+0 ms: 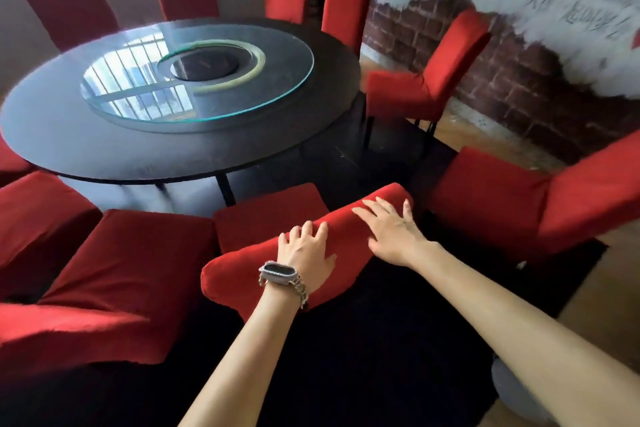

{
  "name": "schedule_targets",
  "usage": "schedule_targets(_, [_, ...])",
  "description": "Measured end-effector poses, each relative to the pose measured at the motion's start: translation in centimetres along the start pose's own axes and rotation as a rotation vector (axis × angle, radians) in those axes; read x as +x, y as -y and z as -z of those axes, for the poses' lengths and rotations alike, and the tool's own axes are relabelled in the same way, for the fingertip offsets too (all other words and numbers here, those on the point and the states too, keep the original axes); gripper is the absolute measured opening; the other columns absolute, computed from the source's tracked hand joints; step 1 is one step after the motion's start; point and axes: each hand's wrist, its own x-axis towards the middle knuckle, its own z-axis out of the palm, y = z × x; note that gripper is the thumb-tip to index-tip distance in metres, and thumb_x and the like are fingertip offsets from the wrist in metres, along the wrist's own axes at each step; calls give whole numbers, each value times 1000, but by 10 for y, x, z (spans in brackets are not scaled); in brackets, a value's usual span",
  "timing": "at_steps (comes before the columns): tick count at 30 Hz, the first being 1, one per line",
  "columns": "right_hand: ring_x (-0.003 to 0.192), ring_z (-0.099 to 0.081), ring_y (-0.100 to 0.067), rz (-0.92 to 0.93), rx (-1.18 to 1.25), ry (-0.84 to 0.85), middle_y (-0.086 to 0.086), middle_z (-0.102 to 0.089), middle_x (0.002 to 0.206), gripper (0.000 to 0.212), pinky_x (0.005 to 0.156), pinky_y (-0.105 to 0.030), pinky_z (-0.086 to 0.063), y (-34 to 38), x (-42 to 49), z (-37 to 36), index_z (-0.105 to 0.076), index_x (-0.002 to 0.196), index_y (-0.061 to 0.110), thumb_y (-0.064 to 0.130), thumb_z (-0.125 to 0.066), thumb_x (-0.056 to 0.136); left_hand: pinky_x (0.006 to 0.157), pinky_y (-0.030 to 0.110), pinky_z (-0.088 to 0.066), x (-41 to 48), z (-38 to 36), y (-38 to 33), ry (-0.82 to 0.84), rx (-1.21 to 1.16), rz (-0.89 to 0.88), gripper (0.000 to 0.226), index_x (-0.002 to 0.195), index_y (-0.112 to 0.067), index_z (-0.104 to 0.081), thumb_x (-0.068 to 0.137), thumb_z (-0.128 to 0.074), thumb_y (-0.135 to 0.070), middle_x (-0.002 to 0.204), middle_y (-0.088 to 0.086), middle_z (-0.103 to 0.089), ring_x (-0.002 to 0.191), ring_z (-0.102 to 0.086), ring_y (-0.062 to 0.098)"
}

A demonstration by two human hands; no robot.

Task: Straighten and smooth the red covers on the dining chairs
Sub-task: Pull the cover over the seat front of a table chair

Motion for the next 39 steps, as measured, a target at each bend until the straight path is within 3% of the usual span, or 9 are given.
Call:
schedule_targets(3, [135,-33,-15,-29,-26,-191,5,-45,140,39,115,-49,-13,-14,-35,4,-46,137,24,26,-42,99,103,35,-33,-8,-2,-20,-135,-15,-147,48,142,-25,-36,96,-41,-38,144,0,-39,129,-38,21])
schedule_targets(7, [114,-49,-16,-199,-86,-223,8,-58,119,29,100,-39,-25,-43,-85,-5,-56,121,25,29,-37,99,83,29,-38,-14,-8,-60,-207,-28,-221,31,110,-25,-59,99,-33,-36,110,-7,-60,102,-56,16])
schedule_targets(13, [106,-50,-13,-411,-2,-266,11,-60,110,28,92,-34,-24,-104,-136,-20,-58,114,27,32,-35,100,77,27,-41,3,-20,-132,-141,-69,-255,30,98,-21,-59,101,-32,-35,91,-6,-62,90,-60,15])
schedule_targets(19, [107,-50,-14,-475,35,-279,11,-58,112,28,94,-35,-26,-182,-160,-24,-56,115,27,30,-33,100,73,24,-42,33,-31,-211,-79,-16,-315,30,97,-23,-60,101,-32,-35,87,-8,-60,83,-59,11])
schedule_targets(25, [107,-52,-15,-523,112,-241,8,-59,110,27,93,-35,-30,-263,-183,-24,-55,114,24,29,-32,101,47,16,-29,63,-40,-295,-23,-45,-283,30,85,-23,-54,101,-32,-37,67,-10,-51,55,-48,4])
schedule_targets(36, [103,-53,-12,-691,167,-296,12,-60,103,21,81,-31,-28,-380,-180,-15,-55,108,29,32,-36,99,44,18,-24,141,-51,-415,34,-73,-311,29,90,-23,-59,99,-35,-36,62,-10,-48,49,-41,4])
schedule_targets(39, [106,-53,-12,-751,160,-276,11,-60,105,22,86,-31,-32,-414,-167,-14,-56,109,28,31,-37,99,51,23,-34,176,-61,-449,93,-58,-384,29,94,-21,-60,99,-35,-35,73,-8,-57,60,-52,11])
